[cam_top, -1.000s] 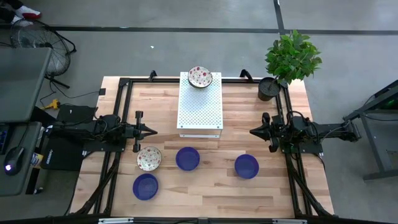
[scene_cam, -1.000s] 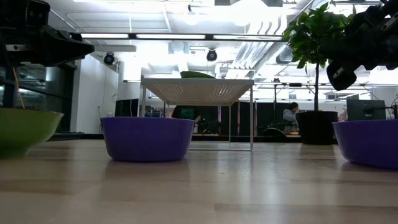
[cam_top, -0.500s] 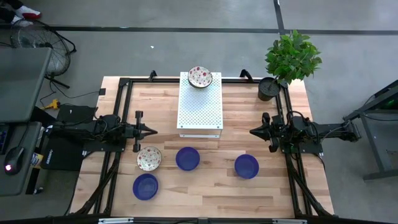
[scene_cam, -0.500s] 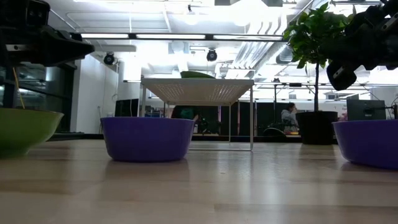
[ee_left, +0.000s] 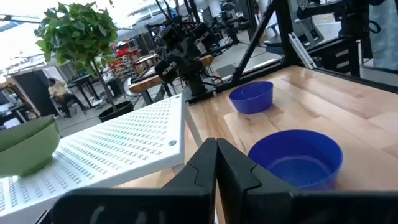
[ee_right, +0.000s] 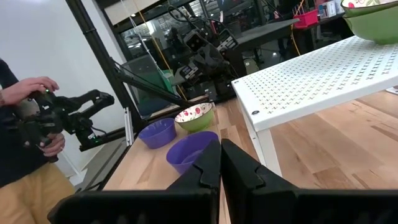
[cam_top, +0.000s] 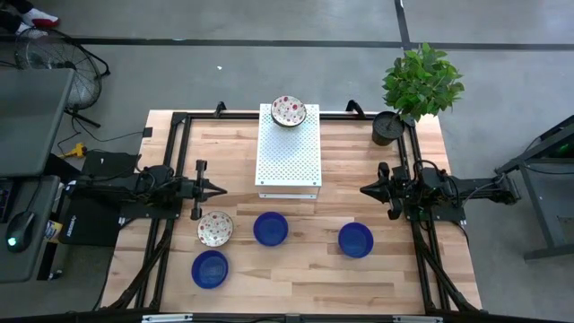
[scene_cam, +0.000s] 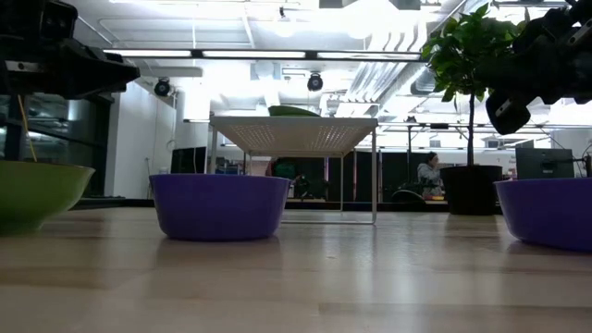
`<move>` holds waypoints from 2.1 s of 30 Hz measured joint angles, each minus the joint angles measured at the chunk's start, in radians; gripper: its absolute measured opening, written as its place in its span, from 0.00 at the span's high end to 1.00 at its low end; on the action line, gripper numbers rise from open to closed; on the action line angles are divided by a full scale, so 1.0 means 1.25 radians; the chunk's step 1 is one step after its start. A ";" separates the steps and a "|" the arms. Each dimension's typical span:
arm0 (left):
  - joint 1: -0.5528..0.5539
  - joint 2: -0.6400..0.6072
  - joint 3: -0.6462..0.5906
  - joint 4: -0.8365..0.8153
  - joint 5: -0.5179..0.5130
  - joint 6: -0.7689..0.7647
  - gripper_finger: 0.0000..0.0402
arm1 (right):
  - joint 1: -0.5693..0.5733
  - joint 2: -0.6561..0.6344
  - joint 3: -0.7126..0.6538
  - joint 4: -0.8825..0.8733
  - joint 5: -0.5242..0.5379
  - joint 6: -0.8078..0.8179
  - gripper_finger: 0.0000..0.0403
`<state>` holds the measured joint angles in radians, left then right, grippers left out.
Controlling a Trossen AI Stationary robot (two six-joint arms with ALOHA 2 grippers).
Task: Pick & Place Mini bowls
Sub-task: Stack the green bowl on top of the green bowls on the shelf
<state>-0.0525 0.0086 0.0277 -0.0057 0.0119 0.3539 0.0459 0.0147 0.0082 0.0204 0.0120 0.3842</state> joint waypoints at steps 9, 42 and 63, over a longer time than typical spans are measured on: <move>0.000 0.032 0.078 -0.149 -0.043 0.003 0.93 | 0.000 0.000 0.000 0.000 0.000 0.000 1.00; 0.000 0.563 0.564 -0.842 0.038 -0.273 0.51 | 0.000 0.000 0.000 0.000 0.000 0.000 1.00; -0.284 0.638 0.584 -0.991 -0.047 -0.844 0.51 | 0.000 0.000 0.000 0.000 0.000 0.000 1.00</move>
<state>-0.4079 0.8063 0.7574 -1.2443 -0.0471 -0.7010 0.0460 0.0147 0.0082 0.0204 0.0120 0.3841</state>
